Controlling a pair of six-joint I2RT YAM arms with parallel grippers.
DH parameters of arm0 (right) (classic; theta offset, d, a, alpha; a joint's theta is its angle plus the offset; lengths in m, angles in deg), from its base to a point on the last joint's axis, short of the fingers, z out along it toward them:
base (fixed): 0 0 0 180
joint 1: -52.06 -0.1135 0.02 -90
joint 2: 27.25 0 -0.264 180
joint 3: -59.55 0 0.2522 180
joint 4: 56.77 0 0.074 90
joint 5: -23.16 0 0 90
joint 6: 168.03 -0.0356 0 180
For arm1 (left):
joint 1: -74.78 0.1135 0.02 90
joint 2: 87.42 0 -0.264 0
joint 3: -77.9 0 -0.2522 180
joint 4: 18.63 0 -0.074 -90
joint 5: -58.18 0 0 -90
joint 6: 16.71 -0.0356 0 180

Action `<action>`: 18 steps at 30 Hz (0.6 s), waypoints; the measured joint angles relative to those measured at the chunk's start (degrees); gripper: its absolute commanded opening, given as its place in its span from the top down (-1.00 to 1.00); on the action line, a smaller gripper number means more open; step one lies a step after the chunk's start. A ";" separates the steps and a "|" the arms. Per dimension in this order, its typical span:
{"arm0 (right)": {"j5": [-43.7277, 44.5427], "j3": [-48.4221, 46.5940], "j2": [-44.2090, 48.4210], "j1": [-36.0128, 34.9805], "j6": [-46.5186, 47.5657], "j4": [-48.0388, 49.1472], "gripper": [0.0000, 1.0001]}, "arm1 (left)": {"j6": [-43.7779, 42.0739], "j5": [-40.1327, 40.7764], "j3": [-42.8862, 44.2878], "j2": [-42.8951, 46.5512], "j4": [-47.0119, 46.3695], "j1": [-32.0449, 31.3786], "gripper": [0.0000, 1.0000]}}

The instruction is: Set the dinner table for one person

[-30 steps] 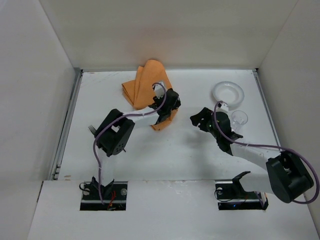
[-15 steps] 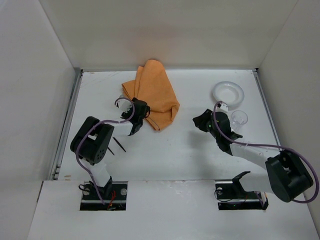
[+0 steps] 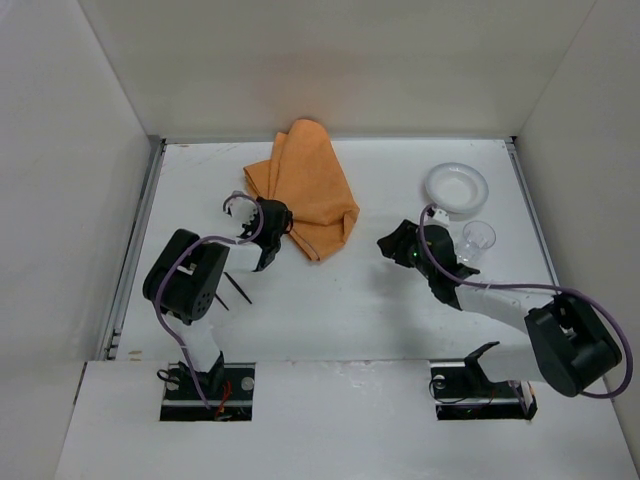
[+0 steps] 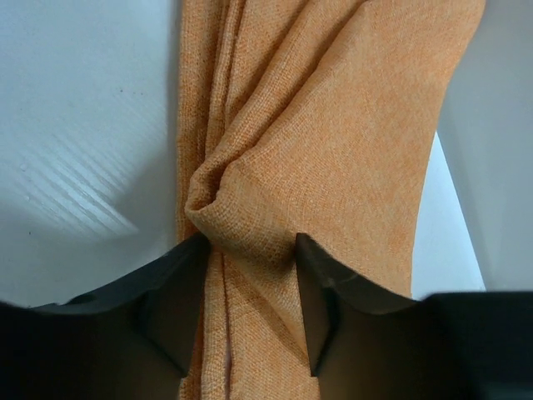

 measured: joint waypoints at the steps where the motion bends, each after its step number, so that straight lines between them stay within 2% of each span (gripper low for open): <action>1: -0.17 -0.11 -0.33 -0.04 0.00 -0.02 -0.11 | -0.28 0.04 -0.04 0.00 -0.07 0.15 0.30; 5: -0.42 -0.24 -0.68 -0.44 0.09 -0.02 -0.11 | -1.55 0.20 -0.07 0.00 -0.35 0.52 0.35; 7: -0.61 -0.55 -1.05 -0.57 0.20 -0.02 -0.12 | -2.47 0.26 -0.07 0.00 -0.46 0.52 0.26; 11: -0.66 -0.74 -1.42 -0.85 0.44 -0.02 -0.15 | -4.42 1.29 -0.07 0.15 -0.26 0.63 -0.03; 13: -0.66 -0.87 -1.68 -0.92 0.66 -0.02 -0.16 | -5.20 1.97 -0.09 0.68 0.11 0.70 -0.04; 18: -0.72 -1.25 -2.38 -1.55 0.85 -0.02 -0.16 | -6.75 2.95 -0.15 2.34 0.20 1.05 0.12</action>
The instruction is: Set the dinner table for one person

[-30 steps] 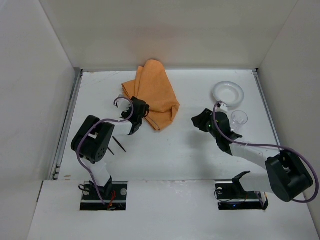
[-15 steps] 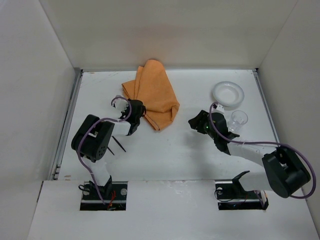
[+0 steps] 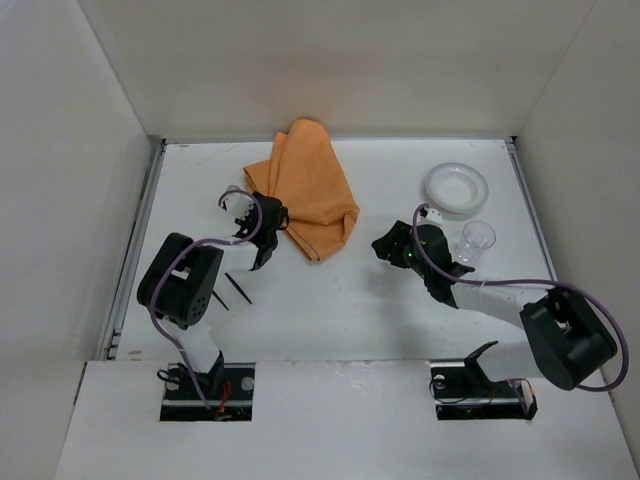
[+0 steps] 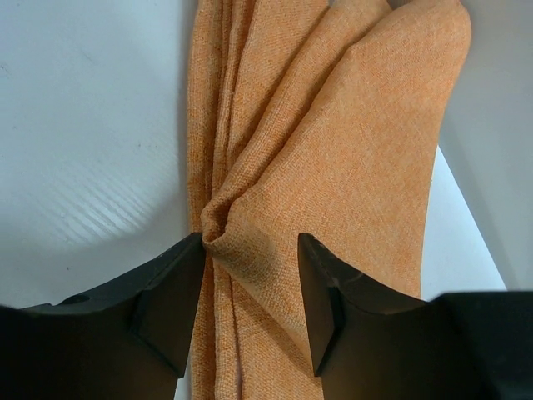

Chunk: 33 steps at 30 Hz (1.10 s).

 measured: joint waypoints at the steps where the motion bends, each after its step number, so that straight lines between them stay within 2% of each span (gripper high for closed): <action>1: -0.07 -0.04 -0.11 -0.02 0.00 -0.02 -0.16 | -0.31 0.00 0.02 0.04 -0.02 0.04 0.14; 5: -0.09 -0.26 -0.28 -0.31 0.04 0.00 -0.16 | -1.25 -0.76 0.76 -0.09 0.92 0.52 0.14; 10: -0.09 -0.26 -0.26 -0.35 0.22 -0.02 -0.20 | -1.44 -1.75 3.67 -1.53 2.54 1.11 0.05; 14: -0.09 -0.26 -0.28 -0.37 0.24 -0.02 -0.22 | -1.44 -2.54 4.98 -2.93 3.32 1.29 0.10; 25: -0.09 -0.26 -0.28 -0.37 0.24 -0.02 -0.23 | 0.74 -2.54 3.65 -3.74 4.90 1.51 0.09; 27: -0.09 -0.26 -0.28 -0.37 0.26 -0.02 -0.23 | 1.03 -2.56 3.28 -3.74 5.14 1.51 0.12; 31: -0.09 -0.26 -0.28 -0.39 0.26 0.00 -0.23 | 1.27 -2.75 3.37 -3.74 5.11 1.84 0.43; 33: -0.09 -0.26 -0.28 -0.39 0.26 0.00 -0.25 | 1.16 -2.82 3.65 -3.74 5.16 2.03 0.50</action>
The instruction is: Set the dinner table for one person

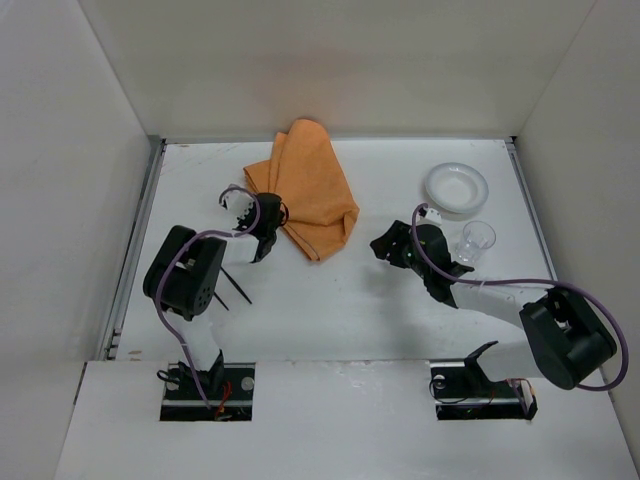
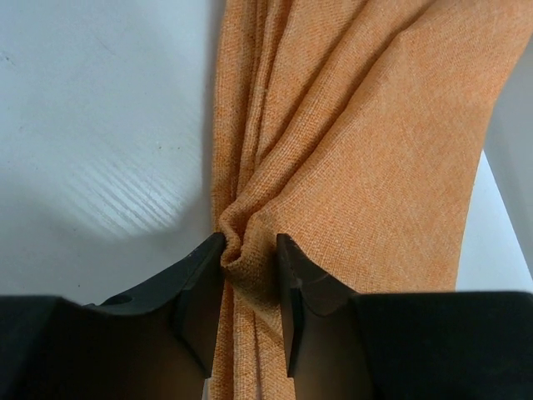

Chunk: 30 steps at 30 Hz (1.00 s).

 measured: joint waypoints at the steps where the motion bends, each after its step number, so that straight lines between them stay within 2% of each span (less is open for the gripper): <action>1: 0.00 0.00 0.00 0.00 0.00 -0.02 -0.26 | -0.07 -0.02 0.35 0.00 0.15 0.09 0.51; 5: 0.00 -0.17 -0.31 -0.09 0.13 -0.02 -0.34 | -1.70 0.20 1.44 0.20 0.63 0.07 0.52; 11: -0.04 -2.80 -4.04 -2.97 0.13 -0.04 -0.47 | -4.48 0.87 1.46 1.18 0.87 -0.28 0.84; 16: -0.02 -5.03 -8.48 -5.86 -2.10 0.02 -0.57 | -5.44 0.52 1.55 1.27 0.92 -0.35 0.92; 30: 0.66 -12.26 -24.52 -11.63 -27.87 7.28 -0.36 | -7.08 0.46 1.86 7.63 1.01 -2.49 0.91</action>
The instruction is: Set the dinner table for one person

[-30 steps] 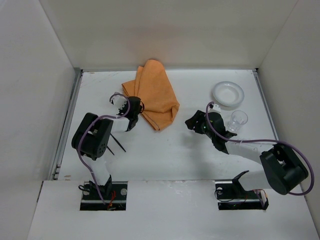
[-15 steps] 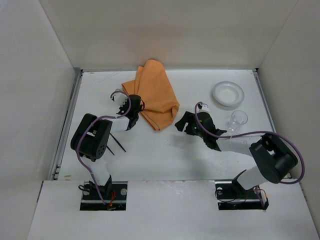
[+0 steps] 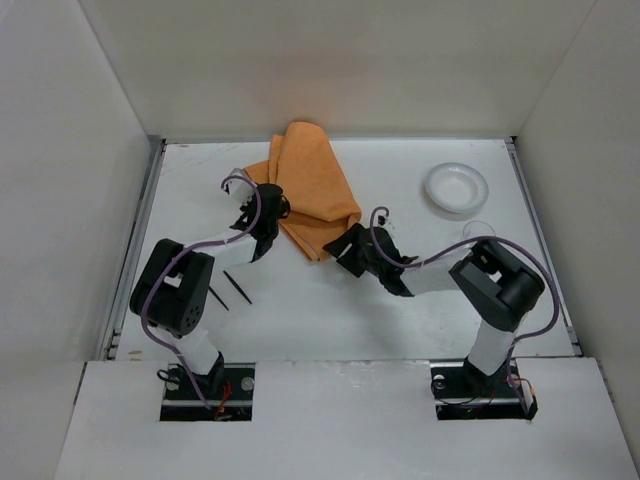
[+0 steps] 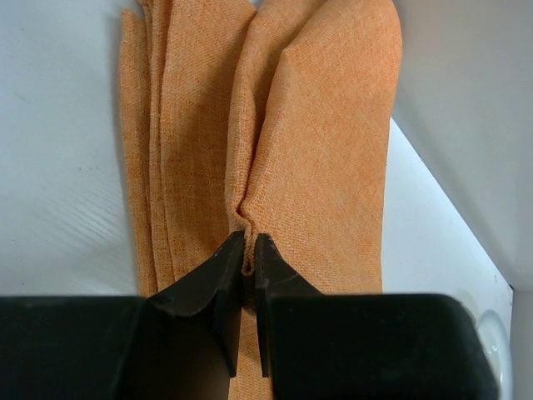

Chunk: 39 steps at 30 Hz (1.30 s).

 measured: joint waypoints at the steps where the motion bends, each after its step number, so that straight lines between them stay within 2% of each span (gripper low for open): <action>1: 0.04 -0.68 -0.96 -0.31 -1.86 0.57 -0.34 | 0.00 -0.04 0.00 0.00 0.11 0.02 0.91; 6: 0.11 -4.48 -5.33 -3.04 -8.94 1.75 -0.27 | 0.00 -0.55 0.00 0.00 0.04 0.46 0.91; 11: 0.09 -6.54 -8.48 -4.35 -13.57 2.19 0.09 | 0.00 -1.01 -0.02 0.00 -0.07 1.01 0.91; 14: 0.90 -6.51 -8.63 -4.37 -15.04 1.46 0.16 | 0.00 -1.36 -0.15 0.02 -0.28 1.53 0.91; 15: 1.36 -6.51 -8.57 -4.37 -15.08 1.14 0.21 | 0.00 -1.44 -0.20 0.07 -0.31 1.68 0.92; 18: 3.04 -6.51 -7.96 -4.33 -14.03 -0.83 0.51 | -0.02 -1.64 -0.20 0.33 -0.31 2.03 0.92; 22: 4.17 -6.51 -7.04 -3.58 -11.52 -3.34 0.74 | -0.09 -1.79 -0.20 0.76 -0.35 2.29 0.92; 27: 5.33 -6.05 -4.33 -2.10 -5.38 -5.75 0.88 | -0.85 -1.84 -0.20 0.81 -0.35 2.32 0.94; 32: 7.10 -6.73 2.95 1.11 5.97 -10.54 0.93 | -1.44 -3.21 1.38 0.72 0.48 3.19 0.97; 35: 7.10 -14.12 4.59 5.66 14.88 -16.94 0.97 | -1.51 -4.76 6.56 -0.37 1.66 5.16 1.00; 39: 8.39 -32.81 3.61 11.52 28.68 -26.93 1.00 | -1.18 -9.53 23.80 -6.27 7.43 9.49 1.00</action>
